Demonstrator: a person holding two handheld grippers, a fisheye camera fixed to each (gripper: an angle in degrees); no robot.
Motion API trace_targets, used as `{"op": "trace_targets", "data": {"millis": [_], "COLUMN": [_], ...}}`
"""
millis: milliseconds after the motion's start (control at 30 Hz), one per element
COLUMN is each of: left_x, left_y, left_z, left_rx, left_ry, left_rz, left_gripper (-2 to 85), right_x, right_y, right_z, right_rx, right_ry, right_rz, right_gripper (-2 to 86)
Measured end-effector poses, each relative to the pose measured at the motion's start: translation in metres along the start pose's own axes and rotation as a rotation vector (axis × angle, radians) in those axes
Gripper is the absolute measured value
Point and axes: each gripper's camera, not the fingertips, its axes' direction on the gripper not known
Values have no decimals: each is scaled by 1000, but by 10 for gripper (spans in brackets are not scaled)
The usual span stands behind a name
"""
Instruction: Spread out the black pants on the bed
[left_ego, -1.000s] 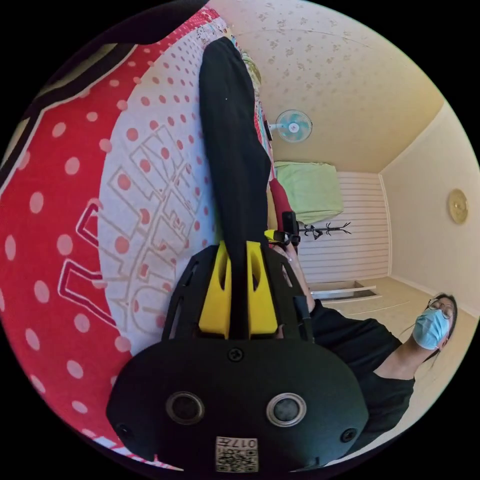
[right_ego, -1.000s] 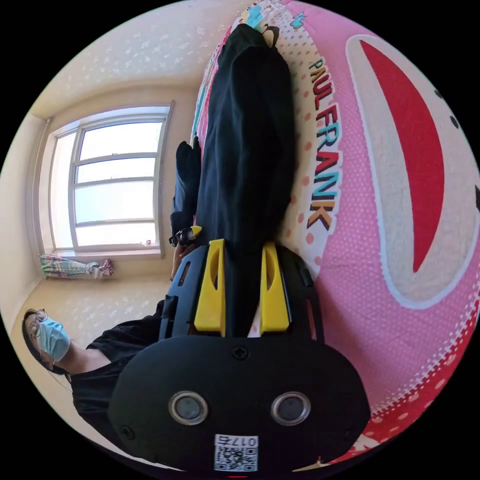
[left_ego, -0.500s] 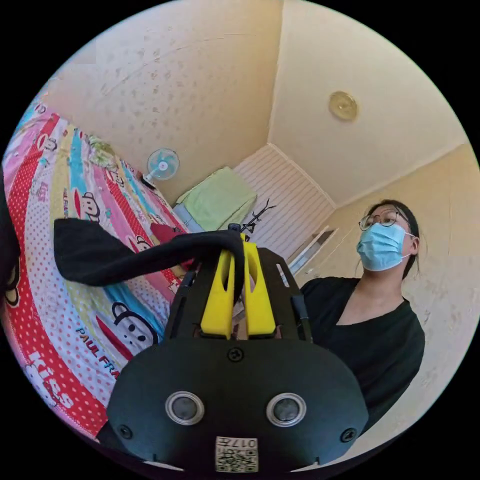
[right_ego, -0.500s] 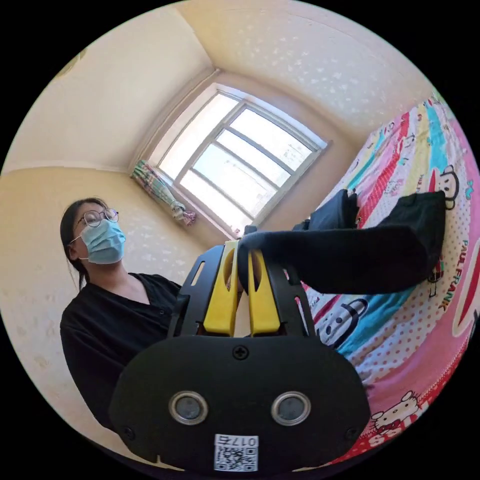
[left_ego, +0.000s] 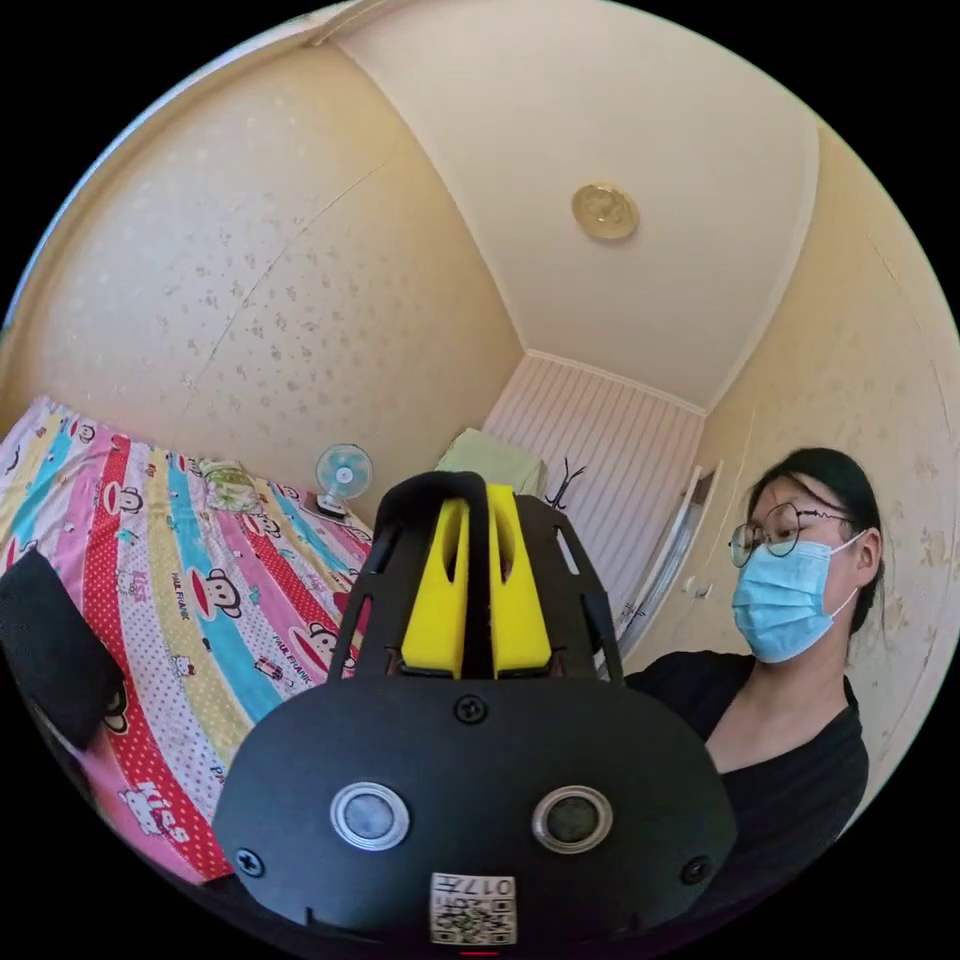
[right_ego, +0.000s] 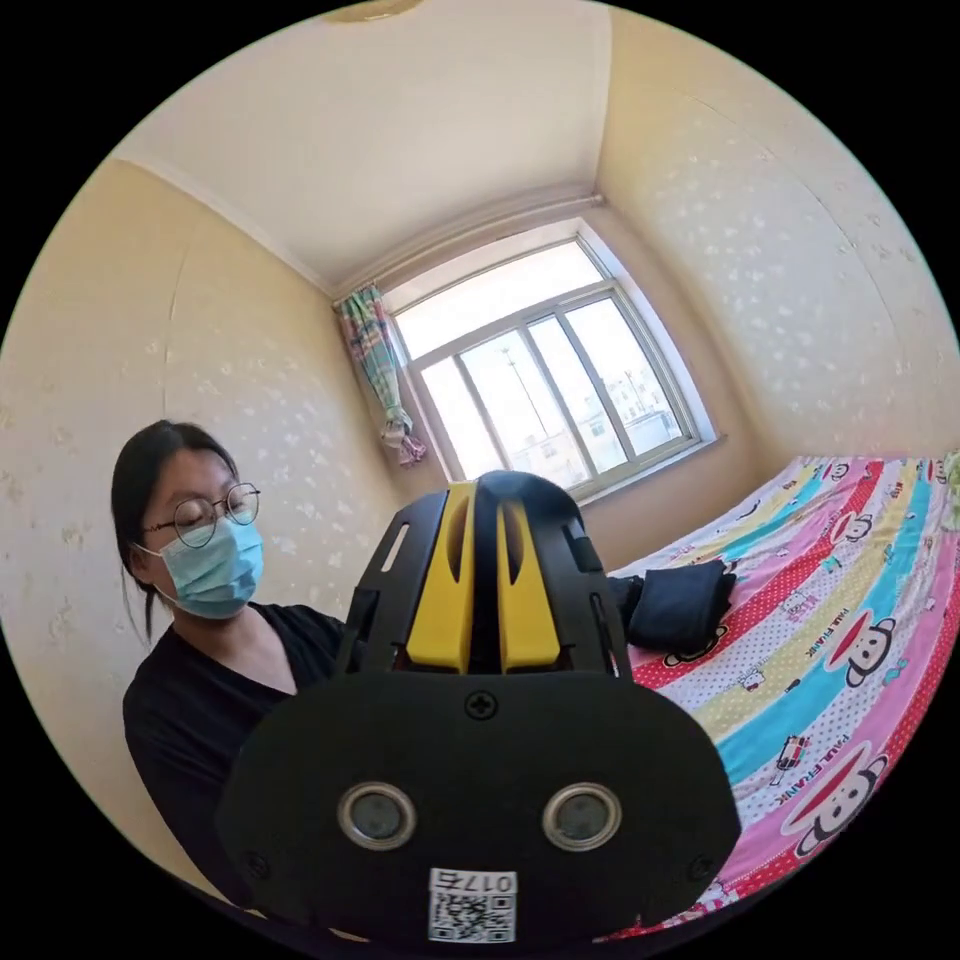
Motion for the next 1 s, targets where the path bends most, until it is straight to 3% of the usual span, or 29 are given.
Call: {"op": "trace_targets", "data": {"millis": [167,267,400,533,667,733,767,800,900,1000], "left_x": [-137,-203,-310,-423,-489,-492,-487,-486,-487,-502], "left_y": [-28,-53,-36,87,263,323,349,358,367,331], "left_z": [18,30,37,42,24,0,-24,-35,-83,-93], "left_rx": [-21,-36,-51,-191,-365,-331,-227,-184,-83,-150], "left_ry": [-120,-229,-238,-328,-331,-283,-205,-182,-223,-351], "left_rz": [-186,-177,-252,-420,-658,-733,-770,-801,-842,-788], "left_gripper": [8,10,15,34,59,83,91,87,97,147], "right_x": [140,195,256,332,382,401,402,405,395,414], "right_y": [-9,-41,-54,53,204,298,316,330,345,340], "right_z": [17,31,58,82,80,71,66,44,-8,-5], "right_rx": [16,0,-1,-103,-263,-442,-471,-392,-138,-166], "right_ry": [7,121,307,427,306,326,359,356,319,333], "right_rz": [287,258,129,198,369,575,614,706,713,750], "right_gripper": [4,4,4,7,18,38,53,82,121,133]}}
